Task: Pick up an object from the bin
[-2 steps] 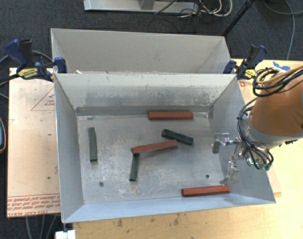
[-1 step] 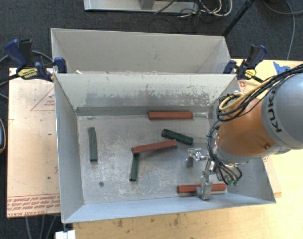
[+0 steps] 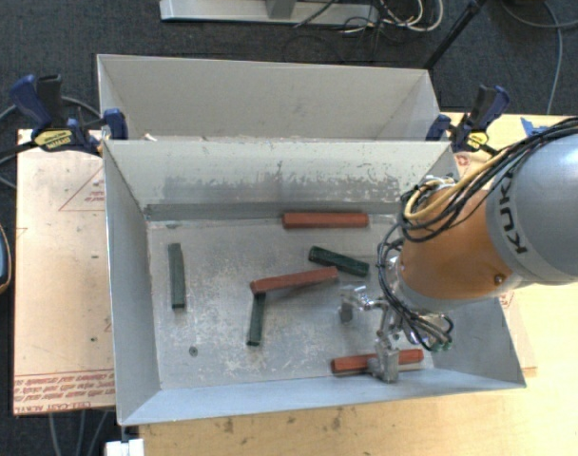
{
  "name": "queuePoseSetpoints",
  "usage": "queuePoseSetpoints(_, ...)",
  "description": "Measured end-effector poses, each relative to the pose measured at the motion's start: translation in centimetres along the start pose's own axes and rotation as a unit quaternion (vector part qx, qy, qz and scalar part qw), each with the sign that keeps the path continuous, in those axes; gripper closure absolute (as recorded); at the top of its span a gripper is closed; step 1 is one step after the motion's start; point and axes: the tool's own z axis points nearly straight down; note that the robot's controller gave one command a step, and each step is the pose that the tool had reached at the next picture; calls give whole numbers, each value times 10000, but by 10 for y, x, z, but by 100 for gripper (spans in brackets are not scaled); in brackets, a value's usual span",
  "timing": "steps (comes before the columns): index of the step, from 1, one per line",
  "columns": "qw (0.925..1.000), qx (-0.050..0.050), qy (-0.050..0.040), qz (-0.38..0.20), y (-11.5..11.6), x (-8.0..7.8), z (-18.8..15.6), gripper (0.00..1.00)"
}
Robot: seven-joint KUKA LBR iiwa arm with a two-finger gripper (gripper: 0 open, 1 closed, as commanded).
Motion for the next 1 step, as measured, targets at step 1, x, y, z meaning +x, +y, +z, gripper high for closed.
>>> queuePoseSetpoints(1, 10000, -10, 31, -14, 1, 1, -2, 100)
